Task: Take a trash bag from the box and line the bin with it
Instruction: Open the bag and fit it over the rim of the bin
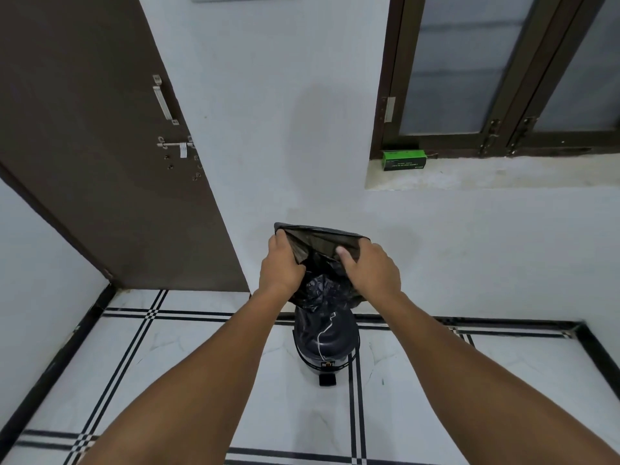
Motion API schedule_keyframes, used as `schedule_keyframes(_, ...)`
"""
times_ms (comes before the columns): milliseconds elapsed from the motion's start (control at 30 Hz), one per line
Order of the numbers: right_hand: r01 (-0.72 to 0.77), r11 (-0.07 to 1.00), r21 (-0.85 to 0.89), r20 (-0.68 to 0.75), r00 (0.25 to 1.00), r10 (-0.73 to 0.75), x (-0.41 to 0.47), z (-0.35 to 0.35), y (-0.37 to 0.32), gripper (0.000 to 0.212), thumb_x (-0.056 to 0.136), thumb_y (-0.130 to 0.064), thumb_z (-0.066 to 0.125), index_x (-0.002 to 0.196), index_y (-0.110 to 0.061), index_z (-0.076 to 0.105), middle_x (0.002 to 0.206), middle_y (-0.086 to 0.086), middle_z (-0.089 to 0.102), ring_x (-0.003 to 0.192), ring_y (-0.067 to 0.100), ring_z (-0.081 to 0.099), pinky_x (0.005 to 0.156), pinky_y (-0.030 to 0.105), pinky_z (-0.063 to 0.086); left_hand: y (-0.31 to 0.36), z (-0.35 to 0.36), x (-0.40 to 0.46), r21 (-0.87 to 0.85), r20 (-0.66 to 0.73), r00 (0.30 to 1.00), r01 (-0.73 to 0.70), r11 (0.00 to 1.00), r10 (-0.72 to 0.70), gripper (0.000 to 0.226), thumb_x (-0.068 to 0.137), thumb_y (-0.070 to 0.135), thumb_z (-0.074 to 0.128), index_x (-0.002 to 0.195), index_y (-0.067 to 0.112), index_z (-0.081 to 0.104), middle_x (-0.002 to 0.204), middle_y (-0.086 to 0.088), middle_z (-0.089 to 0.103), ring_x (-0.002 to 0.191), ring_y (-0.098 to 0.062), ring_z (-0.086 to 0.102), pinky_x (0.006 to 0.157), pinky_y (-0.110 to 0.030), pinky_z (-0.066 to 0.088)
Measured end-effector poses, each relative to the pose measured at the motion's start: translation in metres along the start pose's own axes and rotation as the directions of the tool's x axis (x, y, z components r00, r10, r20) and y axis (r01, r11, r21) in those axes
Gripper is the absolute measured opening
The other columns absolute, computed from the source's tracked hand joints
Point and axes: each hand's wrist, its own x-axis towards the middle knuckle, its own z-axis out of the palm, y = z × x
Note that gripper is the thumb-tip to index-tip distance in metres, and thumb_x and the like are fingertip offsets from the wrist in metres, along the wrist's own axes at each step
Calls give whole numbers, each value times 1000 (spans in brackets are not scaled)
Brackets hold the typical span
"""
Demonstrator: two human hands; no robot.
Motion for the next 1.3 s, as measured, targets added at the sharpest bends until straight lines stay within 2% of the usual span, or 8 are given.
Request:
schedule_keyframes(100,-7,997,-75,74,997,13,1,-5,-9,78,76,-77,64,131,-25,44,112,5,53,91,30,64,74,36,49,3,5,1,-114,-18,999,30,993,-32,53,92,18,76,132,9,41,135,-12,51,113,-40,63,90,-44,52)
schedule_keyframes(167,40,973,-226,118,993,-14,1,-7,-6,66,82,-43,77,134,-24,40,107,7,46,72,27,58,65,35,50,2,3,4,-118,-27,999,24,993,-27,49,95,17,73,132,8,42,134,-12,52,110,-38,63,89,-42,52)
schedule_keyframes(400,88,922,-378,141,989,-37,6,-8,4,54,89,-11,61,137,-26,42,106,9,46,65,28,52,59,34,42,-19,-11,9,388,10,995,-93,917,97,78,85,-10,60,151,10,26,150,-13,33,73,-33,56,63,-41,46)
schedule_keyframes(633,-130,988,79,284,953,103,12,-9,-7,39,80,-43,53,117,-30,52,101,-5,65,91,23,62,76,35,49,-54,-9,6,585,11,999,-39,810,41,101,84,0,72,161,24,11,156,-9,31,107,-32,59,67,-36,48)
schedule_keyframes(800,-313,760,570,405,912,71,13,0,-22,33,89,-53,63,99,-22,67,91,-4,70,80,17,62,67,29,47,-51,-7,13,0,38,997,66,998,-66,62,93,-5,49,148,14,28,112,-14,60,97,-38,64,74,-45,52)
schedule_keyframes(967,-512,464,723,514,847,135,17,15,-22,52,76,-68,72,84,-18,65,71,1,53,58,16,39,60,30,32,-37,-2,20,-526,179,945,326,785,-272,23,102,23,45,122,13,49,116,-15,66,91,-25,62,93,-52,58)
schedule_keyframes(1067,-505,421,754,485,859,163,23,24,-17,65,69,-73,76,90,-12,71,72,0,63,57,17,52,61,27,42,-33,4,26,-625,291,928,367,689,-231,60,86,55,76,128,20,51,123,-4,69,109,-22,69,99,-46,59)
schedule_keyframes(1300,9,999,-49,238,971,3,46,38,33,41,84,-5,52,122,-18,48,95,7,65,83,30,62,69,36,50,-44,23,48,122,187,968,143,982,-164,96,93,-1,62,166,16,2,143,-16,53,115,-38,62,93,-44,53)
